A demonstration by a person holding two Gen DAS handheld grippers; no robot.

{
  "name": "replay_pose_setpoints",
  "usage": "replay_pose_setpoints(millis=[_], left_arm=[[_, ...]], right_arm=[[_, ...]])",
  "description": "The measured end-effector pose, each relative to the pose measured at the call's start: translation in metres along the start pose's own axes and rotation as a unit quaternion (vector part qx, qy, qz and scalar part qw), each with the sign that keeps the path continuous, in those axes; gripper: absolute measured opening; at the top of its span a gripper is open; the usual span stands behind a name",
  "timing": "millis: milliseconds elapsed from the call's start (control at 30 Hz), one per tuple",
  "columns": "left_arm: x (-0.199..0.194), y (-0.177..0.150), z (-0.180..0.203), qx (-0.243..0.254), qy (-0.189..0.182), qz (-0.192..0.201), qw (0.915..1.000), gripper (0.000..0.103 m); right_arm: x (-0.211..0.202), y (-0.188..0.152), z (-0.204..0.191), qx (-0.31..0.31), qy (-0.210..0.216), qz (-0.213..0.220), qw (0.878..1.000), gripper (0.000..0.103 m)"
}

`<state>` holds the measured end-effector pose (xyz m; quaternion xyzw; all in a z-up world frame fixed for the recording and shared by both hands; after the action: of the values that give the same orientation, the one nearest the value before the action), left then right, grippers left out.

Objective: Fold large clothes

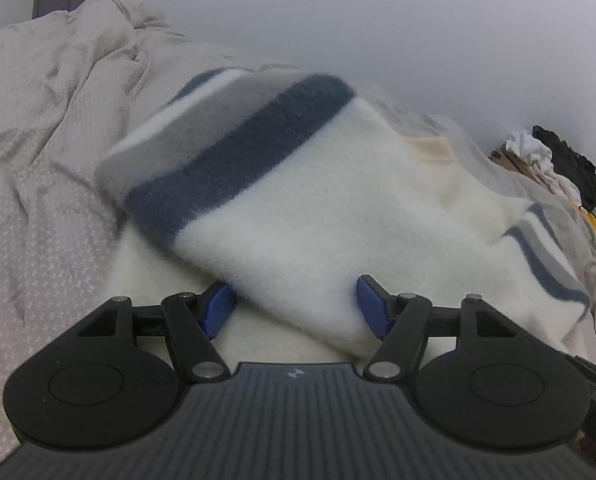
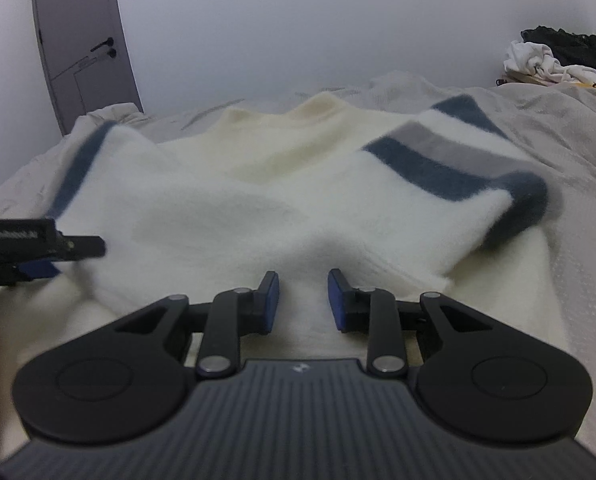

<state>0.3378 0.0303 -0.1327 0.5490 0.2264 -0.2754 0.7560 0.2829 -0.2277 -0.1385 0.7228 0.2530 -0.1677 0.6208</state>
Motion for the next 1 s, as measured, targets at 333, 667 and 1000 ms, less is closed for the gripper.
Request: replay_pose_setpoints(millis=[333, 667, 1000], left_arm=[[-0.049, -0.005, -0.005, -0.013, -0.02, 0.006, 0.9997, 0.071], [-0.112, -0.021, -0.052, -0.124, -0.066, -0.04, 0.9892, 0.071], [-0.163, -0.07, -0.071, -0.153, -0.036, -0.048, 0.9864, 0.071]], right_arm=[[-0.023, 0.002, 0.006, 0.038, 0.012, -0.005, 0.999, 0.031], [-0.092, 0.002, 0.03, 0.101, 0.021, -0.006, 0.995, 0.033], [-0.136, -0.029, 0.067, 0.211, 0.034, -0.039, 0.976, 0.033]])
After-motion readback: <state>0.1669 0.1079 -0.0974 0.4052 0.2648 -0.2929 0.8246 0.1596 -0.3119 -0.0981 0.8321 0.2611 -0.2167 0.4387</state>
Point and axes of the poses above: each gripper's, at about its wrist camera, not at the fingertips, and x roughly the way its jaws point, z to its right, y to its top, the point moved 2 cm from there along x, roughly the way its jaws point, and after that the axes turned 3 degrees about -z, right-handed, at the moved point
